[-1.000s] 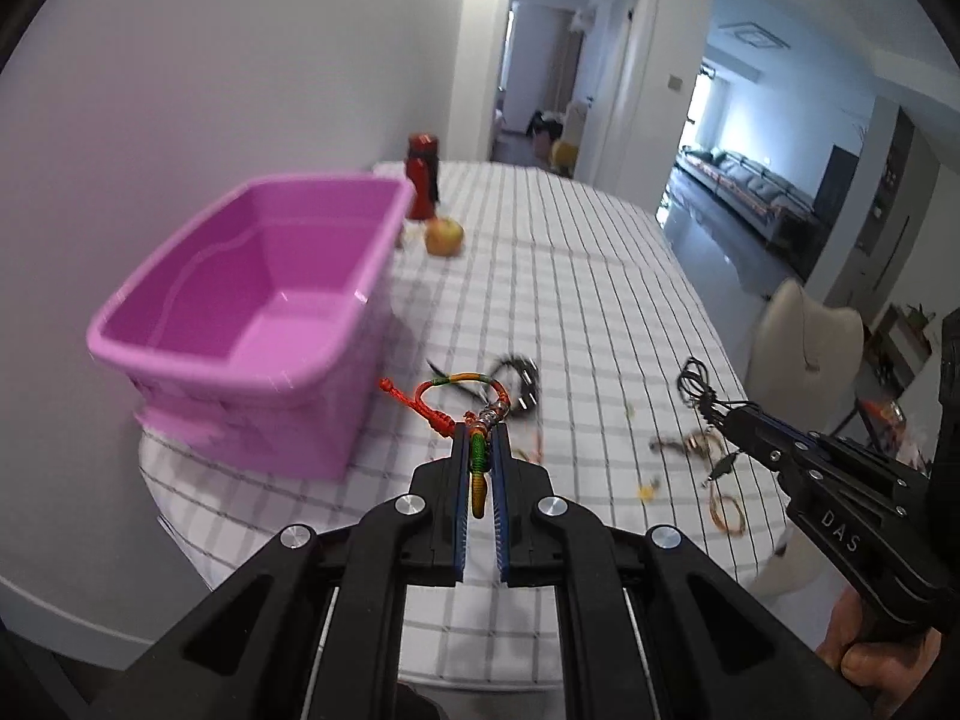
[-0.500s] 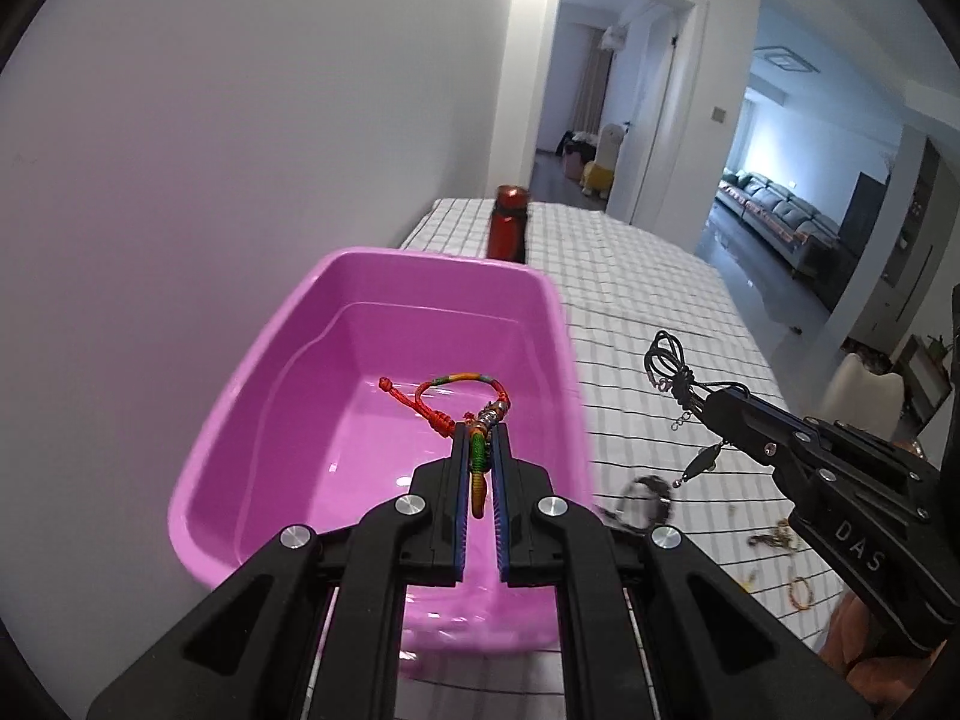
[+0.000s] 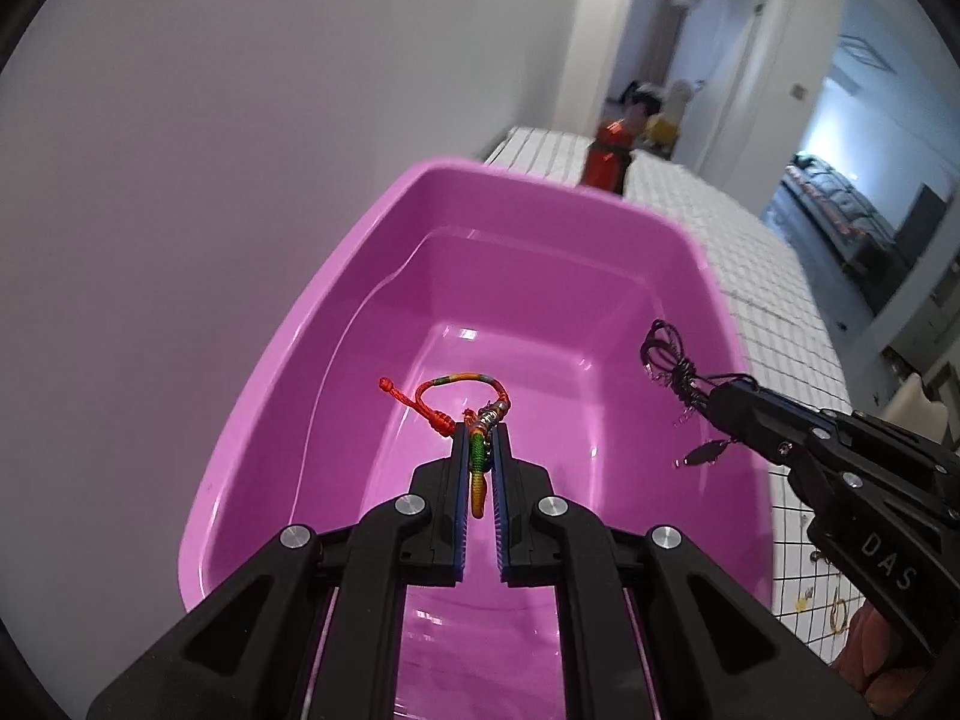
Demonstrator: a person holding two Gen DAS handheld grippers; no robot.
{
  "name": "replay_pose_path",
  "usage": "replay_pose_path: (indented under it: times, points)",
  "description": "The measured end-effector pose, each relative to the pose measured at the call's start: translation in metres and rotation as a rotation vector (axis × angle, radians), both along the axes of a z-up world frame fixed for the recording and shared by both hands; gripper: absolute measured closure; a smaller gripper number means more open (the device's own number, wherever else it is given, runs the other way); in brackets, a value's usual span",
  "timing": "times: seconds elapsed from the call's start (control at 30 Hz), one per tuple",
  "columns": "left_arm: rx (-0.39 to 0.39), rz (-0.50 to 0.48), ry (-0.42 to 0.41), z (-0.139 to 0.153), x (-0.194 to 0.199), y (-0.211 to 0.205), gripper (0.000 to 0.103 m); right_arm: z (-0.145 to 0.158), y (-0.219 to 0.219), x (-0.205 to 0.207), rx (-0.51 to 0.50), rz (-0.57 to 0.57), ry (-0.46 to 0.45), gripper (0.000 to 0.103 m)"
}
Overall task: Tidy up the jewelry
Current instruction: 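Carry both held pieces over the pink tub and open both tools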
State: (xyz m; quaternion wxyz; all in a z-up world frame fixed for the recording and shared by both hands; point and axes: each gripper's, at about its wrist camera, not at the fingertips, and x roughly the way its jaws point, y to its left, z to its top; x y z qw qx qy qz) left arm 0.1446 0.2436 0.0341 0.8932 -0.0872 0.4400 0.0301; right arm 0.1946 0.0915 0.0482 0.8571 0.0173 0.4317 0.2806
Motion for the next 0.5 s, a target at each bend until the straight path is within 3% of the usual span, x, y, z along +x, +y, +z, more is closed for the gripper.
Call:
replay_pose_path:
  times: [0.5]
  points:
    - [0.025, 0.075, 0.132, -0.027, 0.014, 0.017, 0.095, -0.031, 0.022, 0.024, -0.079, 0.075, 0.088, 0.097]
